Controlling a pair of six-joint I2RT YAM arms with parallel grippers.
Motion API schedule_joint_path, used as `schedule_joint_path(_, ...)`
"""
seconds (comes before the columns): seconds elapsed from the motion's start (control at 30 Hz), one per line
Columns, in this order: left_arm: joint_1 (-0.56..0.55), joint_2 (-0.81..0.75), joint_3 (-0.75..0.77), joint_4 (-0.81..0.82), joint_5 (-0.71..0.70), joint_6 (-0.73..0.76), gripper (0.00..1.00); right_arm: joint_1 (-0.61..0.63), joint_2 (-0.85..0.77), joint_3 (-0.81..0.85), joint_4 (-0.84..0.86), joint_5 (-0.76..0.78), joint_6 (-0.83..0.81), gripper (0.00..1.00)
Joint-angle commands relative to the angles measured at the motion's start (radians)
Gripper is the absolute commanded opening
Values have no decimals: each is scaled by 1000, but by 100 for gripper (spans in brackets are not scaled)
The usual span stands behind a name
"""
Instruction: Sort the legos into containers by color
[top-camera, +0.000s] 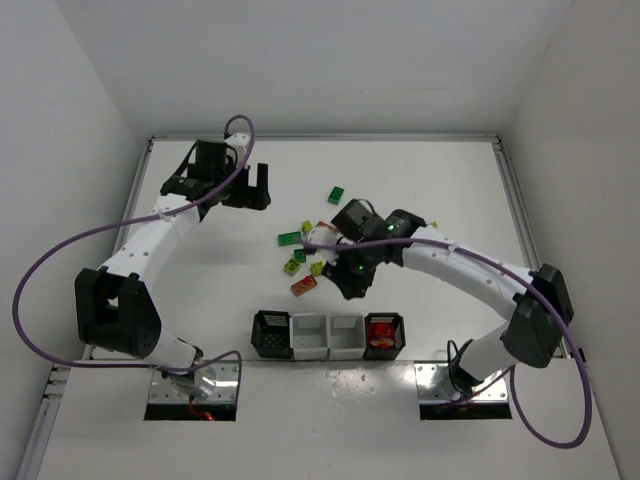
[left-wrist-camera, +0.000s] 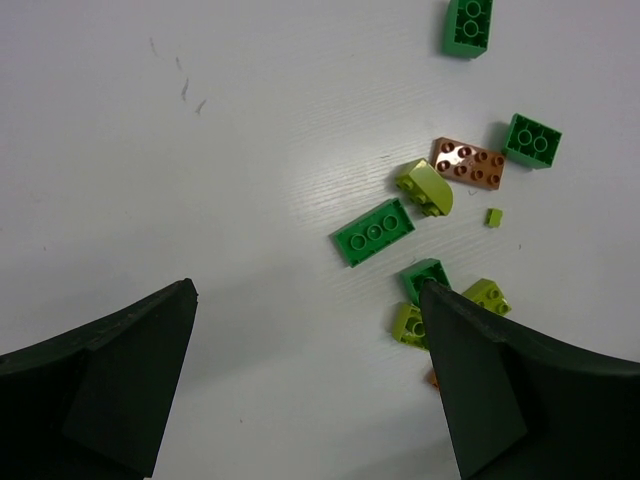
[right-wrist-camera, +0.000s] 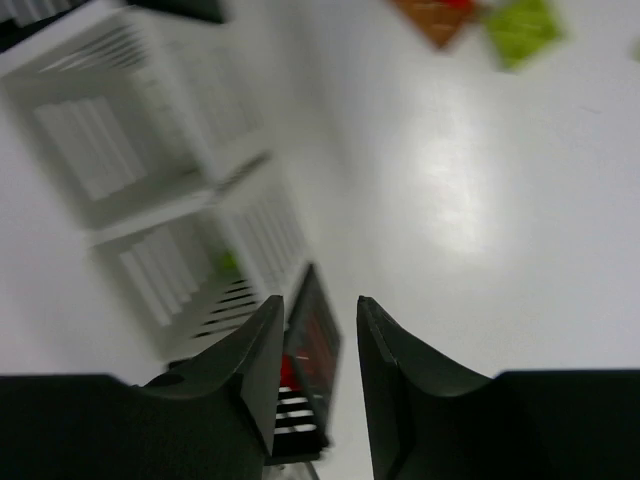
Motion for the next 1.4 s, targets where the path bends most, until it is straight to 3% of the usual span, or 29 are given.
schedule_joint_path(0.0, 5, -7, 13, 9, 11, 16, 100, -140, -63, 35, 118, 180, 98, 35)
schedule_joint_path(0.07, 5, -7, 13, 9, 34, 34, 100, -276, -88, 6, 202, 244, 120, 34)
schedule_joint_path(0.13, 5, 2, 13, 9, 34, 34, 100, -319, -79, -8, 216, 257, 120, 34)
schedule_joint_path(0.27, 5, 14, 32, 9, 34, 34, 100, -595, -10, -13, 290, 246, 134, 34)
schedule_joint_path(0.33, 5, 23, 32, 9, 34, 34, 100, -669, 64, 27, 301, 235, 143, 34)
schedule_joint_path(0.47, 5, 23, 32, 9, 23, 34, 100, -812, 188, 96, 336, 214, 152, 51)
schedule_joint_path(0.77, 5, 23, 12, 18, 5, 34, 100, -889, 380, 155, 386, 212, 152, 55)
schedule_joint_path(1.03, 5, 23, 3, 28, 5, 34, 100, -938, 449, 127, 451, 225, 152, 55)
schedule_joint_path(1.37, 5, 33, -7, 28, 24, 34, 100, -956, 507, 118, 460, 159, 134, 42)
